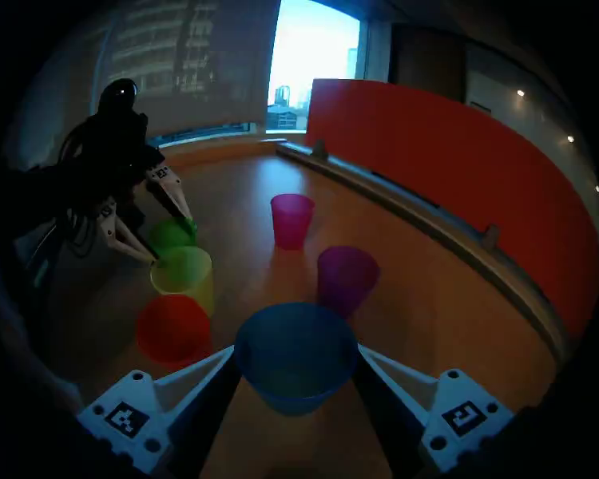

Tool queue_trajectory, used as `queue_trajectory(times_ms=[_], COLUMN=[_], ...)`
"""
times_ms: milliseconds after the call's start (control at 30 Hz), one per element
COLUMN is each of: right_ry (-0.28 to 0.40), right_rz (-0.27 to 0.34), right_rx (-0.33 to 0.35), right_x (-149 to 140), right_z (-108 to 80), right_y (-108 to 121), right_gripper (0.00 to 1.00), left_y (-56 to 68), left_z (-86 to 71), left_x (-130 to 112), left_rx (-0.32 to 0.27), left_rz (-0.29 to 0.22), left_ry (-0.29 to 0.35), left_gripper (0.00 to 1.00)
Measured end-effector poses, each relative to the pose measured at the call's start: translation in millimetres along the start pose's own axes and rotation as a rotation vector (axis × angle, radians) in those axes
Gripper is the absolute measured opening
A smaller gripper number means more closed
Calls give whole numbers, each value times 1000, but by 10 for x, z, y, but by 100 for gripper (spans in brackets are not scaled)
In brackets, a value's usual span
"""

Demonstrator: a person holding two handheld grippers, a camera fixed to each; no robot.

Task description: Pour water

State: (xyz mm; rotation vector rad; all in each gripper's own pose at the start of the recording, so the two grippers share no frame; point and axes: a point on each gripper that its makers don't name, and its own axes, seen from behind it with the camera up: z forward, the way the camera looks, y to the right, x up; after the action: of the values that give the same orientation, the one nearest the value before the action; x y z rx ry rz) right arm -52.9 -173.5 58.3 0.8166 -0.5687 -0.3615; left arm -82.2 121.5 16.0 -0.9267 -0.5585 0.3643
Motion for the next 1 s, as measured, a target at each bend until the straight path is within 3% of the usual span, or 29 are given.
queue_trajectory(times_ms=[400, 1000], right_ry=[-24, -27], right_rz=[22, 53], right_rx=[17, 20], right_x=[-175, -306], right_z=[134, 229], right_y=[-84, -131], right_gripper=[92, 92], left_y=[19, 45], left_z=[-9, 25], left_x=[-21, -167], left_rx=[-18, -33], left_rz=[-12, -27], left_ry=[6, -37], left_gripper=[87, 90])
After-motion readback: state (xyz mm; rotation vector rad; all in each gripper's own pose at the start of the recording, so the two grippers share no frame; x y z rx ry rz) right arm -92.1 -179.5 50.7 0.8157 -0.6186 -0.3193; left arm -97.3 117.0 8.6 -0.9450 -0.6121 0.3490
